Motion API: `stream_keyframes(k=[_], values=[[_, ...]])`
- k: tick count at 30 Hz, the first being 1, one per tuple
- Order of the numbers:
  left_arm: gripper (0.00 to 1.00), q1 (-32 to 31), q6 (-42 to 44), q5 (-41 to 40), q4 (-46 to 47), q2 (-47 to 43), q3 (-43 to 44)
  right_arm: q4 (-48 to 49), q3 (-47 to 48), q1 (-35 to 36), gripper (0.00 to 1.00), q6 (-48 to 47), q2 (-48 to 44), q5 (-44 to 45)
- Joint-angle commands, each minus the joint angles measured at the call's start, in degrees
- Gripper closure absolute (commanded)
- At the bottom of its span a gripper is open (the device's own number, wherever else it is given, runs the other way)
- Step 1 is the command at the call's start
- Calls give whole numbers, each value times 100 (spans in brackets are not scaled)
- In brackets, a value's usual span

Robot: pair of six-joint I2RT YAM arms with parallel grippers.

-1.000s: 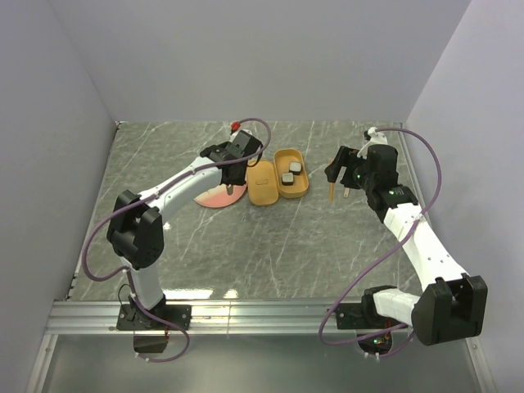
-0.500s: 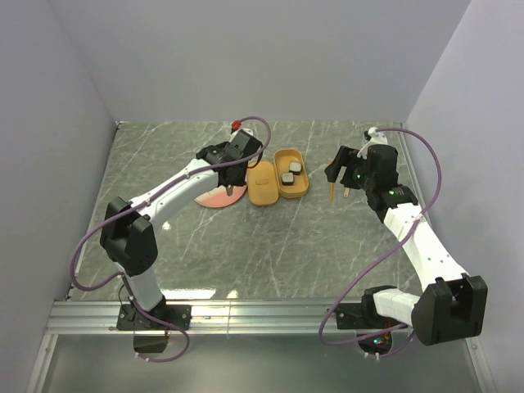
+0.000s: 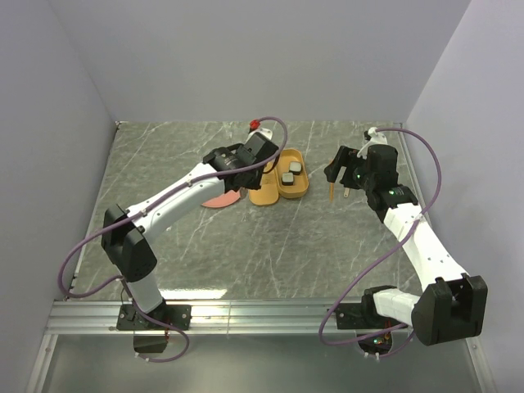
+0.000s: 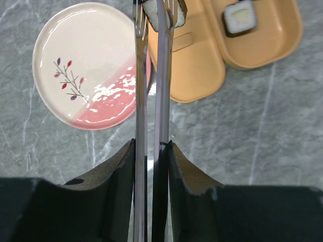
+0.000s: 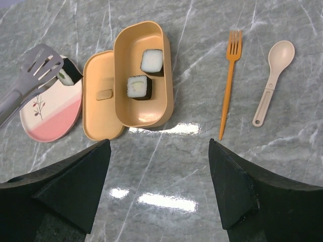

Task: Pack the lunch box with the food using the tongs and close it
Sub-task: Place the food into the lunch box

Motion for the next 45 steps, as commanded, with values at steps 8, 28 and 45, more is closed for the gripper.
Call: stream_keyframes(k=[8,28,45], values=[[74,-708,-159,334,-306,-149,900,194,12,-27,15,25,58,-51],[74,-797,149,879,-342,502,1032,150,-102,-19,15,33,-47,28],[75,-805,210,844,-218,880,1243,141,-181,-36,15,-2,-196,63]])
